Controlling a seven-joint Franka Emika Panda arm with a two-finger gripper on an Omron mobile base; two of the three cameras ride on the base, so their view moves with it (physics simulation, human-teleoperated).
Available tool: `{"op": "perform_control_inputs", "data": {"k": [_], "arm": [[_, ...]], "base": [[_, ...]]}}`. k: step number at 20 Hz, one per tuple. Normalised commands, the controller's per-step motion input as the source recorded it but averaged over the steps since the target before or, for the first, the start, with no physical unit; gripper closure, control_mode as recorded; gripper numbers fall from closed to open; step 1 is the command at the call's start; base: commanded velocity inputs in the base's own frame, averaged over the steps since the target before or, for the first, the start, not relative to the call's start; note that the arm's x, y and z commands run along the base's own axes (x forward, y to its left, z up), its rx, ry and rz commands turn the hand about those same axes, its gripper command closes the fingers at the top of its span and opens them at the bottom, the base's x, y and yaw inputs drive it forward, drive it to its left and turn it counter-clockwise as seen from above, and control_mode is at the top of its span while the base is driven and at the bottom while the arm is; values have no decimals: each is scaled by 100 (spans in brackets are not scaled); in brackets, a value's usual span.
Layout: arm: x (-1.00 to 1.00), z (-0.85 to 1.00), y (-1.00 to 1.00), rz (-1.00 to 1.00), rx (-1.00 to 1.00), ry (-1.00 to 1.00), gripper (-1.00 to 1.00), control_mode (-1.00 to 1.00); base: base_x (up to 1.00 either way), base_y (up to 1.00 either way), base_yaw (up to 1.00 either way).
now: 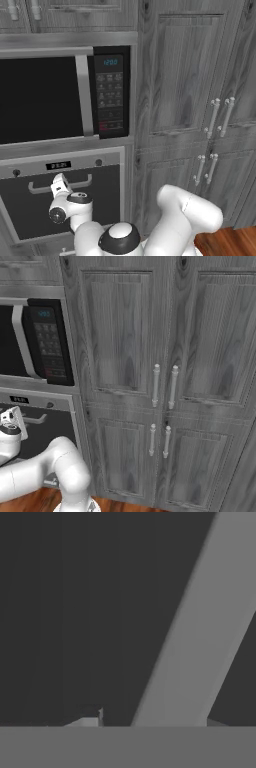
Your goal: Take the fish from the oven and place it on the plate on the counter.
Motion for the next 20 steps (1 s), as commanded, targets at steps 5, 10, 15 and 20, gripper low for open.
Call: {"op": "perform_control_inputs", "data": {"k": [5, 10, 15, 20], "arm": [[-2, -5, 0, 0, 0, 0, 100, -100], [-39, -40, 0, 0, 1, 1, 100, -100], [-57, -68, 0, 0, 3, 4, 100, -100], [-75, -83, 0, 0, 3, 5, 100, -100]], "base": [[0, 0, 0], [0, 0, 0], [0, 0, 0], [0, 0, 0]]}}
